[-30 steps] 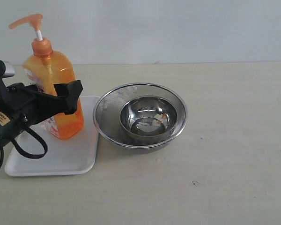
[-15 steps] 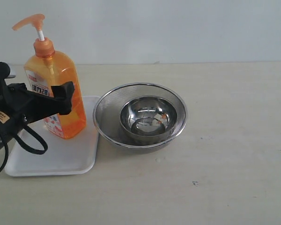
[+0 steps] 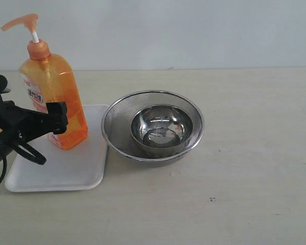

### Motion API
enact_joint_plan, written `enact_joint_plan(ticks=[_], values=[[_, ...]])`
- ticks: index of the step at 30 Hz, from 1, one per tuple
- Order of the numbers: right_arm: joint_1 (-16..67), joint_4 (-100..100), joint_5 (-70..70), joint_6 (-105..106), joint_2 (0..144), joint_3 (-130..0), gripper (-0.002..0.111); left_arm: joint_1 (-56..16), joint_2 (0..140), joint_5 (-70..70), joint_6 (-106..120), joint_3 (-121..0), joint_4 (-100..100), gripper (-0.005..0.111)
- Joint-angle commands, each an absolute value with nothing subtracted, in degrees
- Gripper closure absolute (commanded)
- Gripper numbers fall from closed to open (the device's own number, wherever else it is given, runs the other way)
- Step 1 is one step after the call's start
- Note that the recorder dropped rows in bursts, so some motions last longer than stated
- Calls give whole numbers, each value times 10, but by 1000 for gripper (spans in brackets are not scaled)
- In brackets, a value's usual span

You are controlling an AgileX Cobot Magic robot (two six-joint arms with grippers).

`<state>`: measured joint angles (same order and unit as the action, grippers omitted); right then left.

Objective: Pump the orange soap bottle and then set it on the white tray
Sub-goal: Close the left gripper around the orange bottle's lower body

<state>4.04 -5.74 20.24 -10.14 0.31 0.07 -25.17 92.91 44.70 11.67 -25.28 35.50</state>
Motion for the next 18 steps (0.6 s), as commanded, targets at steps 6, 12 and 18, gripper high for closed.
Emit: enact_joint_plan(ticks=[6, 12, 18], values=[[40, -60, 199, -100, 0, 0, 106, -253, 877, 427, 202, -254, 445, -2], [40, -60, 199, -100, 0, 0, 106, -253, 877, 463, 254, -254, 531, -2], [40, -60, 199, -100, 0, 0, 106, -253, 877, 463, 279, -254, 563, -2]])
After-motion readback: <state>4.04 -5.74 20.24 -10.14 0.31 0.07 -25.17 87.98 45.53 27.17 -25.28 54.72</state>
